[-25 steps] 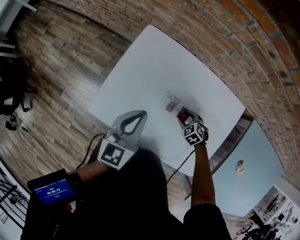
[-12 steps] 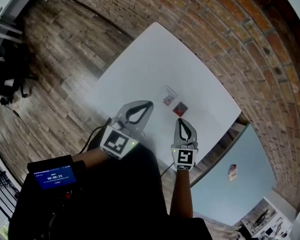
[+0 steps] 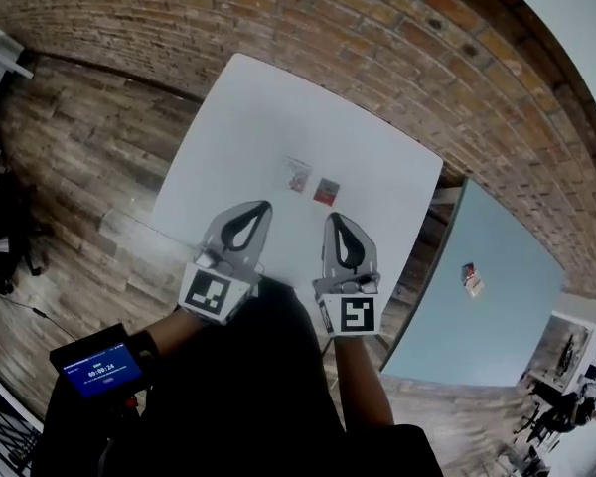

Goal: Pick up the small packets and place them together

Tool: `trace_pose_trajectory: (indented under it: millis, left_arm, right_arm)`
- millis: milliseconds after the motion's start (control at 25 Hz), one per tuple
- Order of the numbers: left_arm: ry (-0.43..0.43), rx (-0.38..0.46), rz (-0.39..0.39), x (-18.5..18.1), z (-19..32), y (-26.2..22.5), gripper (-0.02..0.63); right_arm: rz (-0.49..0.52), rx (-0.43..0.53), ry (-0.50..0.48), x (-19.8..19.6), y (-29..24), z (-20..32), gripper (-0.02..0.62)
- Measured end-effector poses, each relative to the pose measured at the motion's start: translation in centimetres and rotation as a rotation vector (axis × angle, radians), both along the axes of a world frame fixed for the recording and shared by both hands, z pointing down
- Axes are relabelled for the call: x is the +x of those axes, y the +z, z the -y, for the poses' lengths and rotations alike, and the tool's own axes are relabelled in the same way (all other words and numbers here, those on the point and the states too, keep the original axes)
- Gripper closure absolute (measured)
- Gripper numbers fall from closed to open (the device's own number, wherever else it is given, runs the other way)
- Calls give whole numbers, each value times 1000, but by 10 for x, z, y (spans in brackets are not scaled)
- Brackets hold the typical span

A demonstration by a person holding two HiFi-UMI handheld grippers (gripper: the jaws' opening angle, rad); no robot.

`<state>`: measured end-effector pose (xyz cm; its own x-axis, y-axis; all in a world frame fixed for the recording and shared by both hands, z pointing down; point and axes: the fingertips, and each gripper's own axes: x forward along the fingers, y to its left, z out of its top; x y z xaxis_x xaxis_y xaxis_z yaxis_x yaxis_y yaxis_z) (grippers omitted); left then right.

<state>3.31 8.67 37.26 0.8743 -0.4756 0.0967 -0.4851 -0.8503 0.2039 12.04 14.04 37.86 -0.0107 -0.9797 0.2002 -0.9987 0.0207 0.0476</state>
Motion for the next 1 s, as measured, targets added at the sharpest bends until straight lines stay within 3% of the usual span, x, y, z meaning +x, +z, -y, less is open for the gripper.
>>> trace_pose_trajectory:
  millis: [200, 360, 640, 880, 1000]
  left_arm:
    - [-16, -21, -1, -44, 2, -2, 604]
    - [50, -40, -57, -53, -9, -12, 604]
    - [47, 49, -84, -59, -43, -27, 604]
    - [6, 28, -83, -55, -42, -22, 604]
    - [-6, 16, -81, -51, -49, -18, 604]
  right_arm:
    - [10, 16, 168, -20, -17, -31, 595]
    - [1, 17, 249, -39, -23, -48, 595]
    - [-60, 40, 269, -50, -36, -84, 595]
    - [-89, 40, 236, -33, -52, -80, 595]
    - [-42, 35, 223, -31, -55, -85, 595]
